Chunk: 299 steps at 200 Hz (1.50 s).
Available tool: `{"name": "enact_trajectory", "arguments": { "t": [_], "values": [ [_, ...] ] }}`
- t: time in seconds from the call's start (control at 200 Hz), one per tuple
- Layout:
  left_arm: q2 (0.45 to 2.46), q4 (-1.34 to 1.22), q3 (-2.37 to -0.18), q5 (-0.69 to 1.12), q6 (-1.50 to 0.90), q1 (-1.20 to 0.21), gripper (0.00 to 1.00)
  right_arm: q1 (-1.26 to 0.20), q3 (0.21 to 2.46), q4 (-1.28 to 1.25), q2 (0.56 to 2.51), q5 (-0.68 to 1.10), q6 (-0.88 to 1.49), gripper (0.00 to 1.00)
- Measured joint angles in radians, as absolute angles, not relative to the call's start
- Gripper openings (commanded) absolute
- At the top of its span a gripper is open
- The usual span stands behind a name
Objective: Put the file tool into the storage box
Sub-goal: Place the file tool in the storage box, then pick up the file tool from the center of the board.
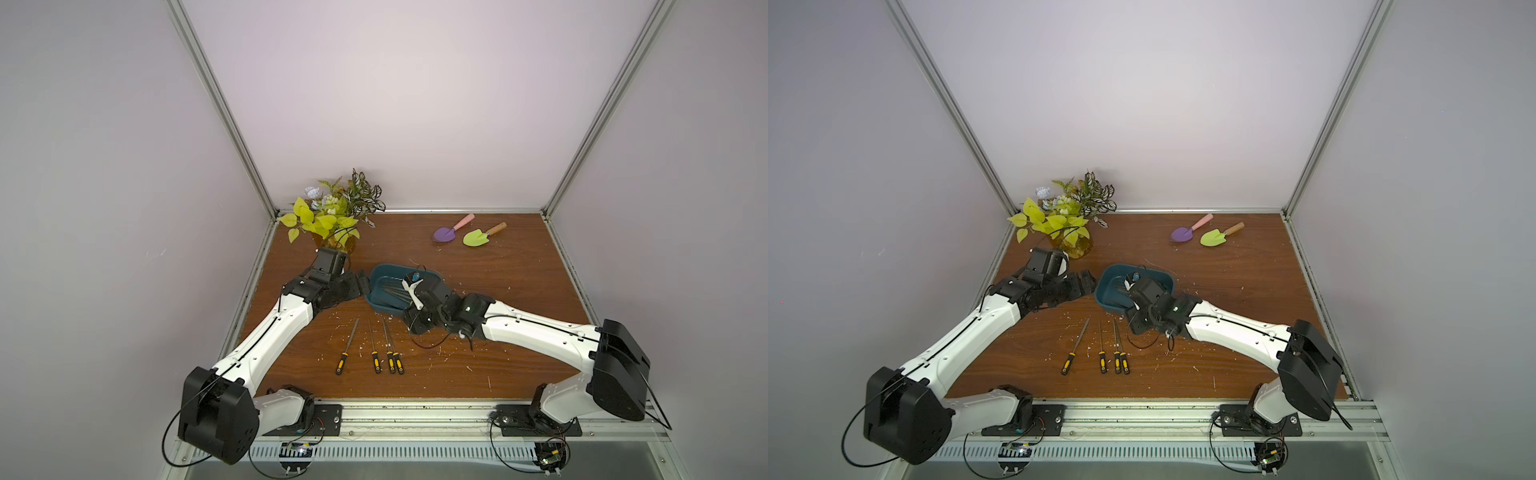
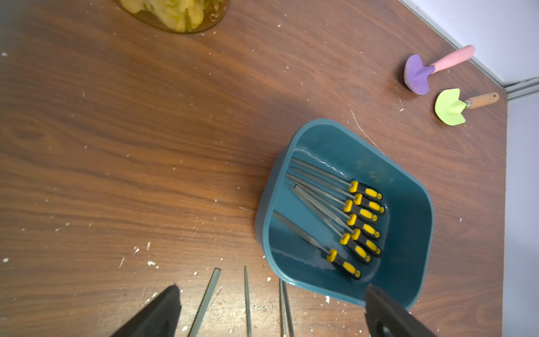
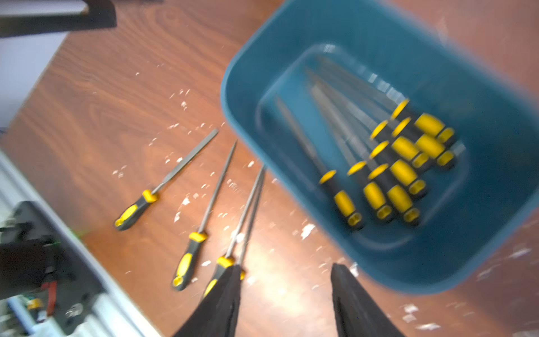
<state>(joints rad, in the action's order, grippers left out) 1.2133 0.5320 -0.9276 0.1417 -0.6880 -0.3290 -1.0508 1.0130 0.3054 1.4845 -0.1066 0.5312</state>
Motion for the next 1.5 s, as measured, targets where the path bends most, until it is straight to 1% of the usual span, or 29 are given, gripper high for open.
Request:
{"name": "enact_trajectory", "arguments": {
  "t": [0.19, 0.395, 0.791, 1.081, 1.496],
  "values": [
    [1.158, 0.529, -0.853, 0.171, -0.724, -0.327, 1.00, -1.167, 0.877, 0.260, 1.508, -0.096, 0.722, 0.51],
    [1.109, 0.529, -0.757, 0.226, -0.754, -0.326, 1.00, -1.216, 0.867, 0.234, 1.539, -0.096, 0.801, 0.51],
    [0.994, 0.529, -0.682, 0.266, -0.803, -0.326, 1.00, -1.249, 0.960, 0.244, 1.684, -0.091, 0.799, 0.49],
    [0.971, 0.529, -0.657, 0.289, -0.821, -0.326, 1.00, -1.251, 0.978, 0.292, 1.700, -0.107, 0.793, 0.46],
    [0.966, 0.529, -0.657, 0.299, -0.823, -0.327, 1.00, -1.251, 0.948, 0.315, 1.684, -0.138, 0.783, 0.46]
  ]
}}
